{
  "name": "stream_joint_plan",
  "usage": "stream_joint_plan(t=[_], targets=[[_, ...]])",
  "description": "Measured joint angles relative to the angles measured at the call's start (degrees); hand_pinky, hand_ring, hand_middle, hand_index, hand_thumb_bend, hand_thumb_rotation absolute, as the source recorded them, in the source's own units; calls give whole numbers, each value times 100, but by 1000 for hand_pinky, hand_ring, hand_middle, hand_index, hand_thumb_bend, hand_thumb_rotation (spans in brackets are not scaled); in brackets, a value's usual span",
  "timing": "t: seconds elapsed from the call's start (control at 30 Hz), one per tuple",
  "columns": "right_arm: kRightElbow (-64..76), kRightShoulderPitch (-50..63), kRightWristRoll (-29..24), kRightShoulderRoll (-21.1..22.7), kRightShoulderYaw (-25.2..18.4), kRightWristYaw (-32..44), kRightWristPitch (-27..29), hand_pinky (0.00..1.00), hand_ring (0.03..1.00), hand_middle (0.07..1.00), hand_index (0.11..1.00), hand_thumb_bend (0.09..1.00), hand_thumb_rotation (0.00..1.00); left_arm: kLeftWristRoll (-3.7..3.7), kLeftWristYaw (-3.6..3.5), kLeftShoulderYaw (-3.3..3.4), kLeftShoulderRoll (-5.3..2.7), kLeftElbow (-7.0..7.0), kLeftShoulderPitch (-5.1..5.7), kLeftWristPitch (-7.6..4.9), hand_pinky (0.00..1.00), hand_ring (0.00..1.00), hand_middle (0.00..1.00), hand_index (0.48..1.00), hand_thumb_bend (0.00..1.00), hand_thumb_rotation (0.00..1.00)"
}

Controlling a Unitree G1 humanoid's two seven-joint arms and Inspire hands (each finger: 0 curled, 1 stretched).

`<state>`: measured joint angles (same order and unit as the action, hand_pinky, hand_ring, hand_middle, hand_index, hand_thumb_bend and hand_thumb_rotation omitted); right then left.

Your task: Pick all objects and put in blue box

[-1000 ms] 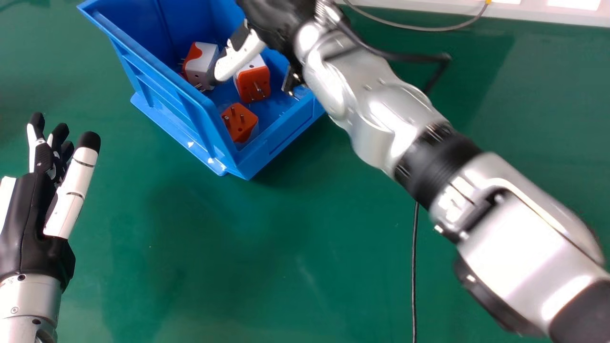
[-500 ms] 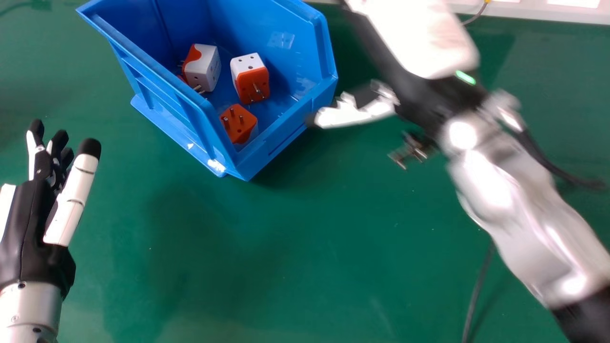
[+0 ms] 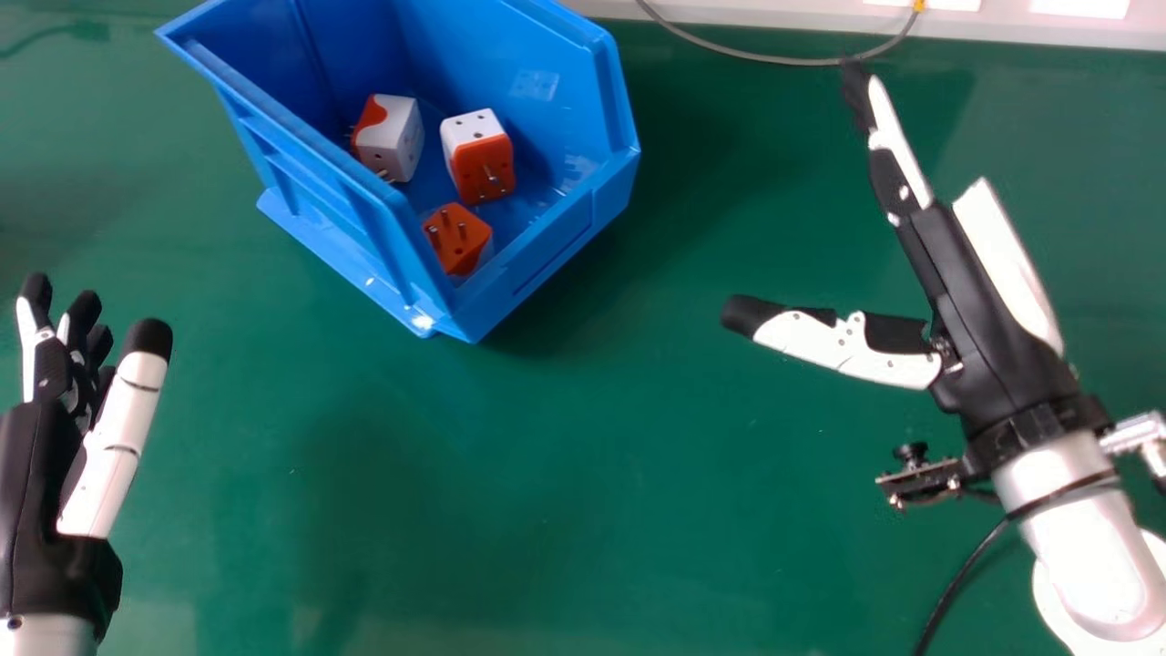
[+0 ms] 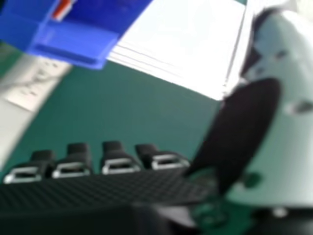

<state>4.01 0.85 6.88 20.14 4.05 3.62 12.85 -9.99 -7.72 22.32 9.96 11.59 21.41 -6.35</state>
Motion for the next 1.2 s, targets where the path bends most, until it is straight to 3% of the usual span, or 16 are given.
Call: stream_joint_plan(t=[0.13, 0.17, 0.2, 0.23, 0.33, 0.4, 0.5, 0.63, 0.7, 0.77, 0.8, 0.93, 1.03, 1.2], targets=[[-16, -15, -809, -258, -196, 423, -563, 1000, 1000, 1000, 1000, 563, 910, -137, -7, 37, -52, 6, 56, -67, 993, 1000, 1000, 1000, 601, 714], [-6, -14, -1004, -334, -244, 486, -716, 1000, 1000, 1000, 1000, 564, 929, -155, -28, 45, -55, 7, 77, -71, 992, 1000, 1000, 1000, 594, 714], [23, -10, -1255, -435, -299, 577, -898, 1000, 1000, 1000, 1000, 564, 929, -238, -82, 59, -57, 6, 99, -72, 992, 1000, 1000, 1000, 594, 714], [65, -5, -1468, -531, -346, 648, -1074, 1000, 1000, 1000, 1000, 551, 943, -342, -142, 68, -58, 3, 113, -77, 994, 1000, 1000, 1000, 584, 714], [295, 10, -2096, -792, -518, 719, -1725, 1000, 1000, 1000, 1000, 512, 964, -785, -415, 128, -58, -6, 121, -80, 996, 1000, 1000, 1000, 561, 717], [424, 16, -2385, -941, -673, 663, -2039, 1000, 1000, 1000, 1000, 478, 977, -1041, -548, 162, -57, -9, 147, -50, 998, 1000, 1000, 1000, 553, 726], [494, 77, -2463, -1053, -774, 613, -2274, 1000, 1000, 1000, 1000, 445, 989, -1251, -674, 165, -62, -30, 200, 21, 999, 1000, 1000, 1000, 534, 734], [495, 148, -2403, -986, -771, 820, -2340, 1000, 1000, 1000, 1000, 417, 996, -1228, -844, 151, -50, -123, 201, -24, 1000, 1000, 1000, 1000, 525, 737], [495, 148, -2406, -969, -779, 920, -2336, 1000, 1000, 1000, 1000, 404, 998, -1142, -961, 150, -7, -205, 198, -129, 1000, 1000, 1000, 1000, 535, 742], [495, 148, -2410, -982, -801, 948, -2330, 1000, 1000, 1000, 1000, 394, 999, -1062, -1017, 152, 20, -272, 201, -208, 1000, 1000, 1000, 1000, 540, 742], [494, 148, -2410, -994, -829, 966, -2324, 1000, 1000, 1000, 1000, 394, 999, -1033, -1019, 155, 20, -286, 207, -226, 1000, 1000, 1000, 1000, 540, 742], [312, 84, -2410, -994, -1004, 1030, -2126, 1000, 1000, 1000, 1000, 390, 999, -1049, -966, 165, 17, -170, 307, -135, 997, 1000, 1000, 1000, 544, 744], [114, 2, -2384, -970, -1133, 1030, -1993, 1000, 1000, 1000, 1000, 371, 1000, -1144, -975, 166, 5, -156, 321, -93, 978, 996, 1000, 1000, 571, 750], [20, -19, -2184, -964, -1183, 954, -1829, 1000, 1000, 1000, 1000, 339, 1000, -1198, -1074, 128, -8, -106, 327, -95, 961, 991, 1000, 1000, 584, 745]])
